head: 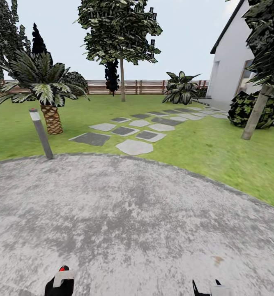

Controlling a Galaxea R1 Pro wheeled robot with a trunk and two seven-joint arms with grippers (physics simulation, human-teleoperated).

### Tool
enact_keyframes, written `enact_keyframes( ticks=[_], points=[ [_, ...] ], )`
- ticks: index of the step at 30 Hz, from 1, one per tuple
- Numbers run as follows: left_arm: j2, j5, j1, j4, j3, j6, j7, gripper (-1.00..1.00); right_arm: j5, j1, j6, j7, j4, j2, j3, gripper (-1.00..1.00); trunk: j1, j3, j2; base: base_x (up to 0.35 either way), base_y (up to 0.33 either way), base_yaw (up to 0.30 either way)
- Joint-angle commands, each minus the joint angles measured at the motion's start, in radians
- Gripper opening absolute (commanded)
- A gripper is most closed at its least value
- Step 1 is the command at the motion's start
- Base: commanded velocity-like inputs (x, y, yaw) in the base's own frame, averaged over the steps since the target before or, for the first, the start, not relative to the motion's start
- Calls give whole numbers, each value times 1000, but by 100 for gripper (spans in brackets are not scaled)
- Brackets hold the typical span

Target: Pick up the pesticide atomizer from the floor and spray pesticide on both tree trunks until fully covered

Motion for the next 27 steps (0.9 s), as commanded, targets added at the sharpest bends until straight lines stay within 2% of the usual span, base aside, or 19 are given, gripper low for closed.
enact_keyframes(
  ticks=[1,4,7,27],
  points=[
    [-1,4,-1,1,-1,-3,1,-100,11,-1,-2,-6,-12,0,-6,100,0,-1,0,339,0,0],
    [-4,3,-1,1,-2,-3,1,-100,9,-1,-2,-6,-85,0,-7,100,0,-1,0,339,0,0],
    [-5,2,-1,1,-2,-3,2,-100,9,-1,-3,-7,-115,-2,-10,100,0,-1,0,339,0,0],
    [-4,4,-1,1,-1,-3,3,-100,16,-1,-4,-2,-123,-1,2,100,0,-1,0,339,0,0]
  ],
)
